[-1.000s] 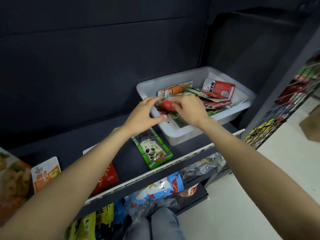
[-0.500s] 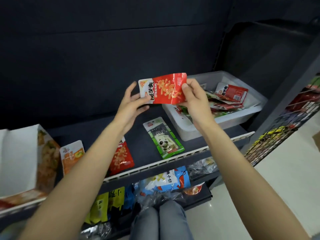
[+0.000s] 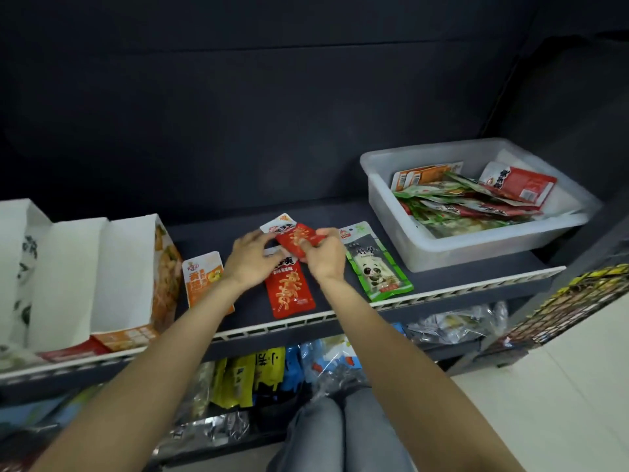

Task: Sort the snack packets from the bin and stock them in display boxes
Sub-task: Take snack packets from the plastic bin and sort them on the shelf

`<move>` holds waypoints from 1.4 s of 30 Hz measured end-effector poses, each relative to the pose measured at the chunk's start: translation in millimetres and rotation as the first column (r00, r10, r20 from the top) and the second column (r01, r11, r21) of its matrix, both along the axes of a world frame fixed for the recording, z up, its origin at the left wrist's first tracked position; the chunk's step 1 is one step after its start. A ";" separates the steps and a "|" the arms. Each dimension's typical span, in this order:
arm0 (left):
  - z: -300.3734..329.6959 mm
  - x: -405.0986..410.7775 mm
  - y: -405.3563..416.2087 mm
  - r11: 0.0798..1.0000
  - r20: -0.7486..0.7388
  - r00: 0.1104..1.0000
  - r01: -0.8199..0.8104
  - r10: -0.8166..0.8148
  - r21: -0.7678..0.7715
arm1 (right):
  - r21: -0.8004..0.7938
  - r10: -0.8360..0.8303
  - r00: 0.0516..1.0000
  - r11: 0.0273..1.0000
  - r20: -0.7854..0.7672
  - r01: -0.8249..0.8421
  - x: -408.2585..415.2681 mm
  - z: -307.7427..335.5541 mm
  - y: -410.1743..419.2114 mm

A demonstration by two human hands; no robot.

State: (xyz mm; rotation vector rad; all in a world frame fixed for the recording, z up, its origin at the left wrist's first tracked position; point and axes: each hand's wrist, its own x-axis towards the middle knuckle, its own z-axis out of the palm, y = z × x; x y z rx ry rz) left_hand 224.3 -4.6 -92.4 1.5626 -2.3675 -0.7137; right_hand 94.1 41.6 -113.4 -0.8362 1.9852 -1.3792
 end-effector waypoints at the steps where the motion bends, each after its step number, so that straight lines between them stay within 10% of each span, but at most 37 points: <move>1: -1.0 -0.8 1.6 0.999 0.092 0.995 0.043 -0.042 -0.010 | 0.100 0.068 0.980 0.994 -0.187 -0.050 3.3 3.8 0.5; 4: -2.6 -3.6 3.6 0.994 0.302 0.947 0.111 -0.113 0.022 | 0.308 0.297 0.747 0.942 -0.594 -0.130 0.6 17.6 10.1; 11: 13.3 -10.5 0.4 0.956 0.216 0.975 0.006 0.060 -0.293 | 0.258 0.446 0.481 0.876 -0.755 -0.408 -51.2 66.4 45.0; 17: 56.0 -86.9 6.5 0.909 -0.286 0.905 0.198 -0.313 -0.367 | 0.077 0.221 0.527 0.957 -0.821 -0.281 -144.6 106.1 51.5; 27: 83.1 -228.2 -17.8 0.817 -0.215 0.802 0.484 -0.558 -0.315 | 0.303 0.293 0.512 0.951 -0.808 -0.066 -277.0 85.9 17.1; 42: 54.8 -324.3 -56.5 0.754 0.533 0.776 0.562 -0.337 -0.341 | 0.531 0.482 0.438 0.847 -0.759 -0.012 -312.8 67.4 -16.8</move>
